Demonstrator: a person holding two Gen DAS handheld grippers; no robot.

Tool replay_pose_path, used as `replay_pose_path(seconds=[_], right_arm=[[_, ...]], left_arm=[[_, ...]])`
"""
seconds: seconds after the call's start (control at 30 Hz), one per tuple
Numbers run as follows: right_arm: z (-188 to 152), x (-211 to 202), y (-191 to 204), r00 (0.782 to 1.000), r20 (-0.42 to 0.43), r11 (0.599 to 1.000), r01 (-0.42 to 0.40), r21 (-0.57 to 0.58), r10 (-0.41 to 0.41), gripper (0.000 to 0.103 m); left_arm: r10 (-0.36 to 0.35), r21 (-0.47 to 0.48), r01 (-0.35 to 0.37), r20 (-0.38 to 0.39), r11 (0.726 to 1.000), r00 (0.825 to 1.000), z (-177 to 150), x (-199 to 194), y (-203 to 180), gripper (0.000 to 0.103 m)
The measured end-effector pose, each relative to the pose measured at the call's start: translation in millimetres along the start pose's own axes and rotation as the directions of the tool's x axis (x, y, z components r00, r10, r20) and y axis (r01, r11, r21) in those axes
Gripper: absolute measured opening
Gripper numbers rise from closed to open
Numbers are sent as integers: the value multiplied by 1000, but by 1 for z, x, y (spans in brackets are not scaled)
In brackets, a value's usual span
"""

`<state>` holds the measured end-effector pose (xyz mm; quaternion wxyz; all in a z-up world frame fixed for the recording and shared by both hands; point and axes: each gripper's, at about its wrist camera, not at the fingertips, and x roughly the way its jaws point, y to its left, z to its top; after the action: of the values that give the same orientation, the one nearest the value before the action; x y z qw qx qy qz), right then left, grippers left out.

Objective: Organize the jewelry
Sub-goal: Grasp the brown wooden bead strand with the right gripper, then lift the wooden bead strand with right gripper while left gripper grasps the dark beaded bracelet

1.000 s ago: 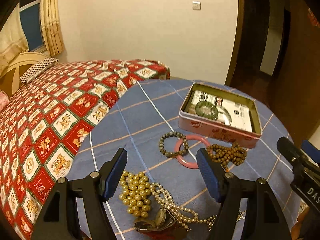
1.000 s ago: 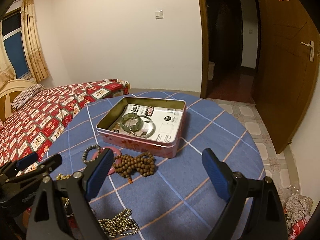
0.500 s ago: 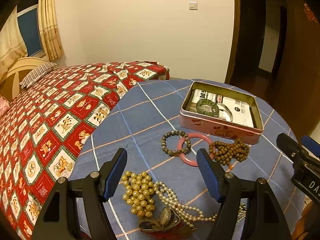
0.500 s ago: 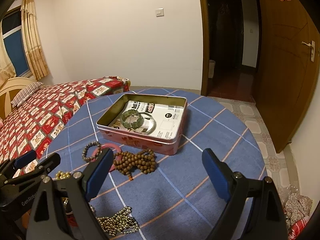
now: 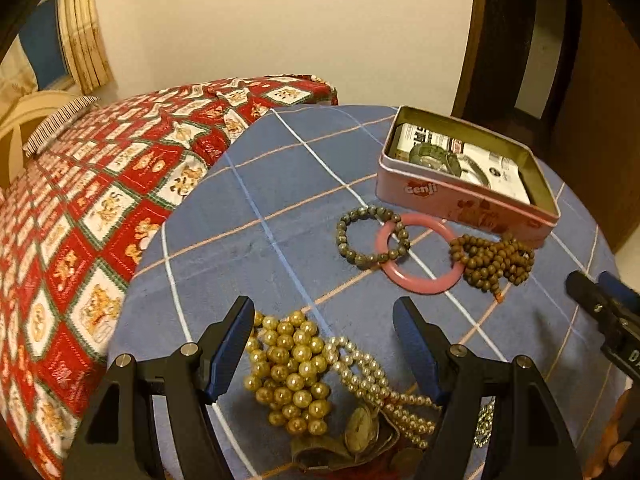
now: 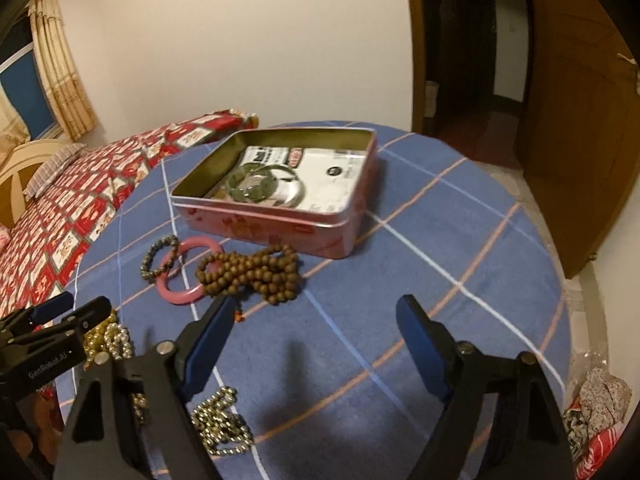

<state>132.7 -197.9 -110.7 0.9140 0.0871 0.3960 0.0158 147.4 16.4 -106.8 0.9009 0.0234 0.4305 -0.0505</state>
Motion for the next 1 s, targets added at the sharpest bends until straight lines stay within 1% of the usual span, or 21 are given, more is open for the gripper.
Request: replay_pose_path(seconds=[0.1, 0.2, 0.27, 0.4, 0.43, 0.47, 0.53, 0.6, 0.67, 0.73, 0.83, 0.9, 1.0], right_arm=[[6, 14, 8, 999, -19, 1000, -26, -13, 26, 85], [13, 33, 14, 997, -52, 998, -58, -8, 57, 85], [16, 43, 17, 996, -69, 998, -64, 4, 64, 85], [19, 67, 24, 990, -118, 997, -72, 8, 73, 85], [18, 72, 26, 989, -127, 997, -80, 8, 80, 88], [19, 72, 30, 991, -115, 997, -73, -13, 71, 90], [19, 73, 34, 991, -119, 996, -73, -42, 67, 91], [18, 71, 34, 991, -106, 994, -92, -51, 86, 82], [18, 69, 33, 988, -107, 992, -116, -55, 109, 65], [19, 69, 33, 981, -125, 986, -154, -58, 146, 51], [17, 66, 31, 978, -137, 984, -168, -50, 160, 46], [15, 61, 27, 978, -128, 984, -173, -37, 167, 45], [15, 50, 19, 979, -104, 983, -181, -19, 178, 45]], left_arm=[[-21, -5, 21, 0, 1000, 1000, 4, 3, 4, 72], [-9, -9, 9, -7, 1000, 1000, 10, 8, 9, 72], [-18, -20, 18, -22, 1000, 1000, 16, 13, 14, 72], [-49, -33, 48, -28, 998, 998, 25, 21, 21, 72], [-62, -26, 61, -39, 998, 997, 28, 25, 20, 72], [-73, -22, 72, -46, 997, 996, 29, 27, 19, 72], [-102, -11, 101, -50, 995, 994, 31, 30, 16, 72], [-126, 13, 127, -53, 992, 991, 32, 33, 11, 72], [-147, 46, 150, -60, 988, 987, 33, 37, 4, 72], [-158, 73, 163, -72, 984, 985, 34, 42, -5, 72], [-164, 107, 174, -95, 979, 982, 36, 52, -17, 72], [-148, 135, 161, -97, 978, 984, 39, 58, -23, 72], [-122, 150, 137, -110, 979, 986, 41, 70, -26, 72]])
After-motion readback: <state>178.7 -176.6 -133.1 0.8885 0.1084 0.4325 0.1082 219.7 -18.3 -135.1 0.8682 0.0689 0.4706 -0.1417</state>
